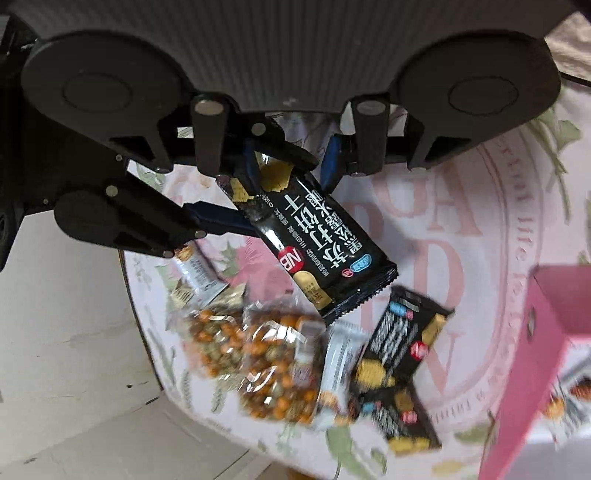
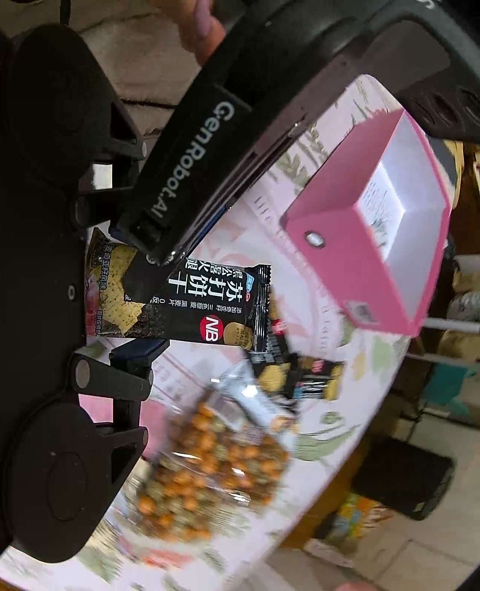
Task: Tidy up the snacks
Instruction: 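Carry the black packs into the pink box and open both tools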
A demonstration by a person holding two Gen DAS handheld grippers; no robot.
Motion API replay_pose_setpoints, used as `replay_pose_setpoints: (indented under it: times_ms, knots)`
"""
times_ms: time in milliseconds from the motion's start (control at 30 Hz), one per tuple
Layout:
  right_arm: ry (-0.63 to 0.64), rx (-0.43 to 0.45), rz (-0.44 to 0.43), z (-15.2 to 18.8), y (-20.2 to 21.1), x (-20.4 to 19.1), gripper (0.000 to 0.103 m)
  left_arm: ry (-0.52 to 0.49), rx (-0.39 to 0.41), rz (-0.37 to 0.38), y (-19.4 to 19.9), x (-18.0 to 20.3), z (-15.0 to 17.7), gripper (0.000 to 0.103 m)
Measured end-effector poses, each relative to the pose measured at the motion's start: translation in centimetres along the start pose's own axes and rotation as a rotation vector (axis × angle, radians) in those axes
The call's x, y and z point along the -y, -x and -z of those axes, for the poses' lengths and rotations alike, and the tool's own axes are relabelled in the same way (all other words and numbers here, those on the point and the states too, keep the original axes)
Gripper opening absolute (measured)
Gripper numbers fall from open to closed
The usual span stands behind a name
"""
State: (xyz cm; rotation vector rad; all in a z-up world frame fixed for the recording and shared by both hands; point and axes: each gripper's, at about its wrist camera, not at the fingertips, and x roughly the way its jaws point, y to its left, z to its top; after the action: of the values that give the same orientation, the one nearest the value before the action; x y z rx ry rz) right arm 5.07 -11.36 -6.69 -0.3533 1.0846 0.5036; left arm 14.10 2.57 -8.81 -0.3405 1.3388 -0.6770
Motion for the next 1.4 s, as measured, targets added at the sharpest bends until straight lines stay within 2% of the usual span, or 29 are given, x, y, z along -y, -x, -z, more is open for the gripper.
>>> replay_pose_setpoints:
  times_ms: [333,533,667,767,833,967,1067,1167,1267,1400]
  knots:
    - [0.127,0.11,0.043,-6.0,3.3,-2.6,0.055,-0.011,0.161,-0.015,7.7,-0.1,-1.1,0.035]
    - [0.211,0.25,-0.015,-10.0,1.9,-3.4,0.055,0.018,0.299,-0.112,12.1,-2.3,-2.3,0.035]
    - [0.264,0.311,-0.07,-12.9,-0.8,-3.8,0.055,0.057,0.334,-0.189,13.7,-4.9,-4.0,0.035]
    - [0.323,0.354,-0.095,-14.9,-2.9,-4.4,0.055,0.106,0.331,-0.237,14.2,-7.3,-5.6,0.036]
    - [0.38,0.351,-0.114,-16.1,-4.2,-4.8,0.055,0.161,0.31,-0.253,13.9,-9.3,-6.9,0.037]
    - [0.424,0.284,-0.14,-18.8,-6.4,-5.4,0.055,0.297,0.293,-0.218,13.0,-13.8,-8.6,0.037]
    - [0.471,0.242,-0.183,-19.6,-8.0,-5.7,0.055,0.367,0.265,-0.223,12.2,-15.8,-8.8,0.037]
    - [0.49,0.224,-0.21,-19.7,-9.0,-6.1,0.054,0.401,0.225,-0.249,11.4,-17.0,-8.8,0.037]
    - [0.443,0.222,-0.24,-20.1,-9.5,-6.1,0.055,0.4,0.2,-0.306,10.9,-17.1,-9.2,0.038]
    - [0.395,0.23,-0.222,-20.2,-9.8,-5.9,0.064,0.395,0.196,-0.341,10.5,-16.7,-9.5,0.048]
